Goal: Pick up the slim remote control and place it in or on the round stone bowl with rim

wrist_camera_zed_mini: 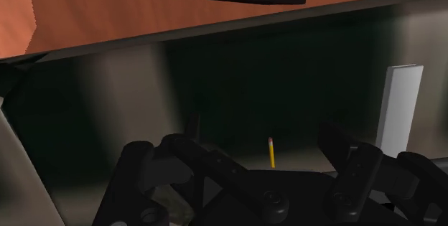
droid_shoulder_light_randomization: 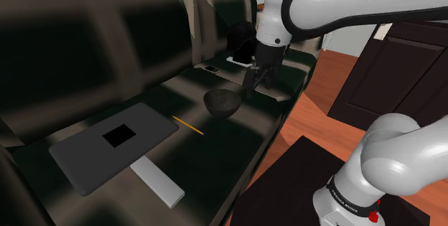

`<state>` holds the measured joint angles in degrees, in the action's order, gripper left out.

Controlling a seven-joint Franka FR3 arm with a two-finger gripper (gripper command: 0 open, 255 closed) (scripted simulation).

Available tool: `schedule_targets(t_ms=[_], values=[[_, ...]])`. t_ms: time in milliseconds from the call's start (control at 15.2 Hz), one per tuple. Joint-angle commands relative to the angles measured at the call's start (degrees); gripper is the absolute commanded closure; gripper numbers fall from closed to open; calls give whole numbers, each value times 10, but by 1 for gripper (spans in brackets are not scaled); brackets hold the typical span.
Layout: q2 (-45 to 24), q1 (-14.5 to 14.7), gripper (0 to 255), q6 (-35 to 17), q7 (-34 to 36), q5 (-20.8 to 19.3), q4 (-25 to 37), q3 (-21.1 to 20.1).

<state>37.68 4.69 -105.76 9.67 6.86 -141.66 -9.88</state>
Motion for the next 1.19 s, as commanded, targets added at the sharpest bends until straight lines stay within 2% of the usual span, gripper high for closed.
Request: schedule_targets(t_ms=[0,594,858,1122], values=[[-27,8,0,-28,24,11,0,-23],[-174,25,0,-147,129,23,32,-120],[-254,27,0,-194,185,2,65,-160],[-343,31,0,-231,251,-41,110,-193]])
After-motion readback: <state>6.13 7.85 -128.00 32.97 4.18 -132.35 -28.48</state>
